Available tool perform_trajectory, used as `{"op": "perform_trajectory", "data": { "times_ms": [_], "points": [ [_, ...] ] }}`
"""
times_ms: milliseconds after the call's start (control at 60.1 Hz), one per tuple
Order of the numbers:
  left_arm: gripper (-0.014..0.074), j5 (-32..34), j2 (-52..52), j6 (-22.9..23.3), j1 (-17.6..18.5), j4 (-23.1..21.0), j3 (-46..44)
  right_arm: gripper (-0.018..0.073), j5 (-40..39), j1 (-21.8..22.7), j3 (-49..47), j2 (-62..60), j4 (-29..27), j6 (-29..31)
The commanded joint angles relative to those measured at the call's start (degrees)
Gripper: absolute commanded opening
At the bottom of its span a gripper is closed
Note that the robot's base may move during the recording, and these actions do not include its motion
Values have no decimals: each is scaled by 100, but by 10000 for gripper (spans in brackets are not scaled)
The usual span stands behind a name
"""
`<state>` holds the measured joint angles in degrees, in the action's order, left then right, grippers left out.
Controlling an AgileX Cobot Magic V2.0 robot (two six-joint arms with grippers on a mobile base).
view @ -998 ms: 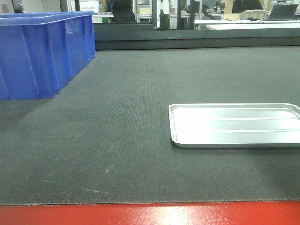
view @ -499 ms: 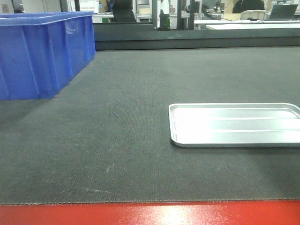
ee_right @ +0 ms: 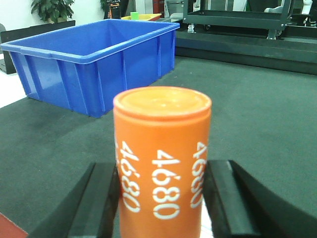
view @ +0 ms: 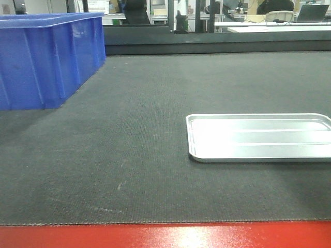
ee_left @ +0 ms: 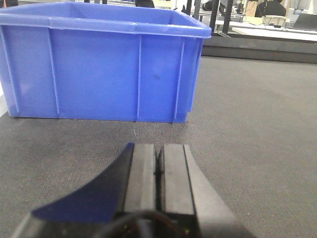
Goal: Grab orange capacitor from left shelf to right conveyor
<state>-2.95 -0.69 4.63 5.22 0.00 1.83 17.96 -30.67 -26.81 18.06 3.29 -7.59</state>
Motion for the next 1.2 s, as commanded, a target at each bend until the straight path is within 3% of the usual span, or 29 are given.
{"op": "perform_trajectory", "data": {
  "times_ms": [0, 166, 382, 765, 1181],
  "points": [
    [-105, 512, -110, -3, -4, 0, -31, 102, -630, 1, -207, 210, 50, 5],
    [-105, 512, -110, -3, -4, 0, -31, 102, -739, 1, -583, 1108, 50, 5],
    [-105, 512, -110, -3, -4, 0, -31, 102, -1659, 109, -954, 2435, 50, 5],
    [-105, 512, -110, -3, -4, 0, -31, 102, -3116, 1480, -926, 3750, 75, 5],
    [-105, 512, -110, -3, -4, 0, -31, 102, -6049, 1604, 436, 4604, 199, 5]
  ]
}}
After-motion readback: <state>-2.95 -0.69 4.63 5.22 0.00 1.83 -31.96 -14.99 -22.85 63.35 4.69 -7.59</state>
